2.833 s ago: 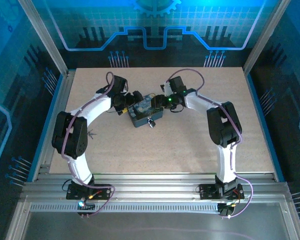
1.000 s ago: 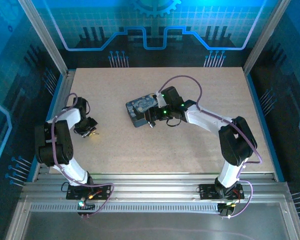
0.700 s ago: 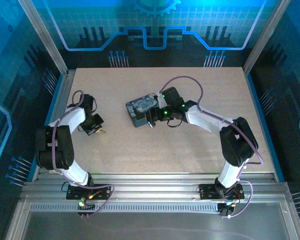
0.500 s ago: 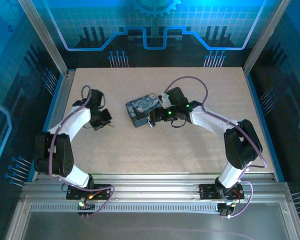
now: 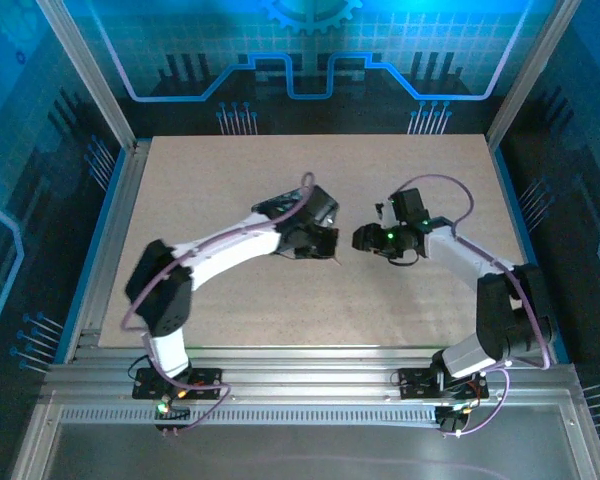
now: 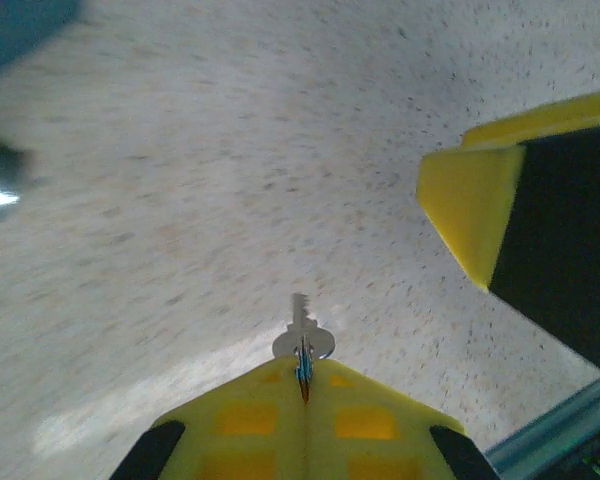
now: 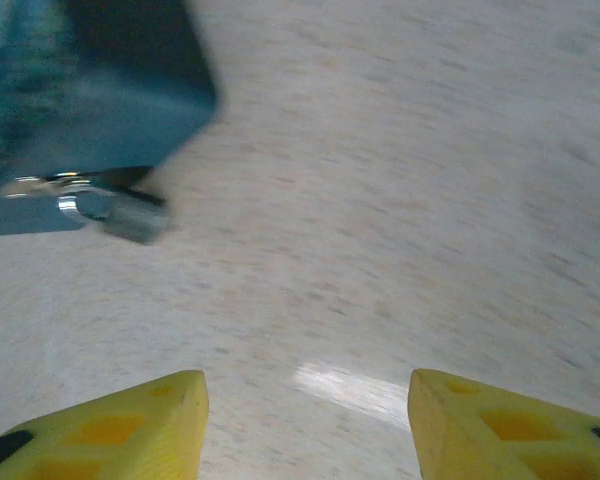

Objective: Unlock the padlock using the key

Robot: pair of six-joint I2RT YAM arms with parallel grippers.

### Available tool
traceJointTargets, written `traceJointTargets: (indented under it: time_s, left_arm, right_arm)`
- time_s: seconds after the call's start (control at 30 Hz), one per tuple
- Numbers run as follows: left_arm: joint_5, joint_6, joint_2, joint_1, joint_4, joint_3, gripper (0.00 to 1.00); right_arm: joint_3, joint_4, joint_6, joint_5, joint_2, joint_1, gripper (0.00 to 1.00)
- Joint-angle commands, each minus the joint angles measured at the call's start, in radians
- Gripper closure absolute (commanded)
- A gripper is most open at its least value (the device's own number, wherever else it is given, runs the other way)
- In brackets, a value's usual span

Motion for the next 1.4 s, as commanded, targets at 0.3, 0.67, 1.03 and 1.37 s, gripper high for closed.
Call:
traceJointTargets:
  time_s: [0.3,0.67,1.03,1.37]
  left_arm:
    - [-0.047,-0.076,0.318,-0.097,0.047,0.221,0.96]
    - [-0.030,-0.032,0.192,-0.068,-0.006,0.151,0.54]
    - [-0.024,-0.060,-0.045,0.038,0.071,-0.155,0.56]
    - [-0.044,-0.068,-0.189,0.096,0.113,-0.333,0.56]
  right_arm:
    - [-0.132,-0.085,0.040,-0.009,-0.114,-0.205,0.47]
    - [-0.077,-0.103,-0.026,-0.128,-0.042,-0.145,0.50]
    - [-0.042,-0.110,-0.014,-0.046,0.015,0.016,0.53]
    - [0.090,-0.200,-0.079,0.142,0.162,0.141,0.54]
